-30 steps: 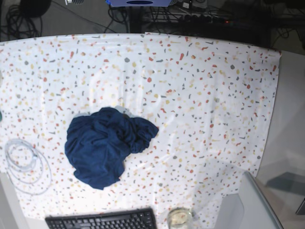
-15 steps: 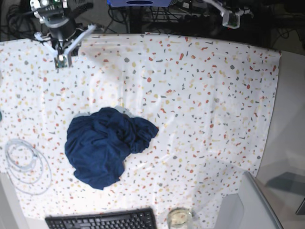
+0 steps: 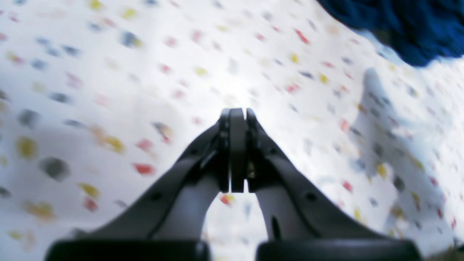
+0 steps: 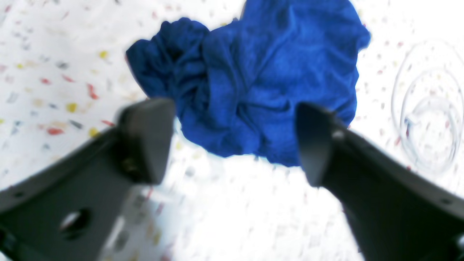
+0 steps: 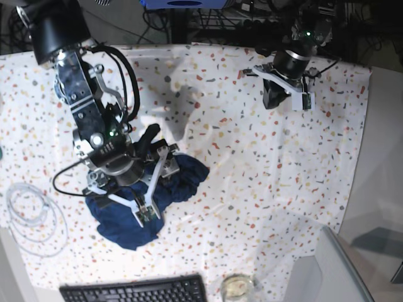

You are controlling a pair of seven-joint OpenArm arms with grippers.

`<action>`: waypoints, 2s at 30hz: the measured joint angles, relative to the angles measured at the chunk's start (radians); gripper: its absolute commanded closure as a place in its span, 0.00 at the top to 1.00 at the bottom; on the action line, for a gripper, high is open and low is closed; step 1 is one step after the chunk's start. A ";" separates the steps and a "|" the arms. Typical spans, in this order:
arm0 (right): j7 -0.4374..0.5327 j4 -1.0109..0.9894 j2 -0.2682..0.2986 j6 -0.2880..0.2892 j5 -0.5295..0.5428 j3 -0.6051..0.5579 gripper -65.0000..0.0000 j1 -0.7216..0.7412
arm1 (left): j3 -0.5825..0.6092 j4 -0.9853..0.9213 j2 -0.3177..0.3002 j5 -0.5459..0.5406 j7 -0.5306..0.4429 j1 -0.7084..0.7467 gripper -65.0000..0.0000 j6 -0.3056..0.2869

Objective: Layout the t-shirt on the table in an organized manner, then fold the t-shirt properly
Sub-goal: 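Lower the right gripper onto the crumpled navy t-shirt and grasp it, then drag the grasped shirt fabric away from the shirt's center with the right gripper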

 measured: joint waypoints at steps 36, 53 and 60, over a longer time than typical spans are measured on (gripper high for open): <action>-0.027 -0.061 -0.029 0.002 0.003 -0.005 0.00 0.067 | 0.131 -0.160 -0.134 0.009 0.009 -0.229 0.05 -0.005; -0.007 0.252 0.022 0.019 0.002 0.475 0.00 -0.319 | 0.349 -0.427 0.007 0.006 0.005 -0.601 0.05 -0.008; -0.117 0.068 0.014 0.085 0.001 0.597 0.27 -0.278 | 0.274 -0.388 -0.099 0.001 0.008 -0.487 0.05 -0.006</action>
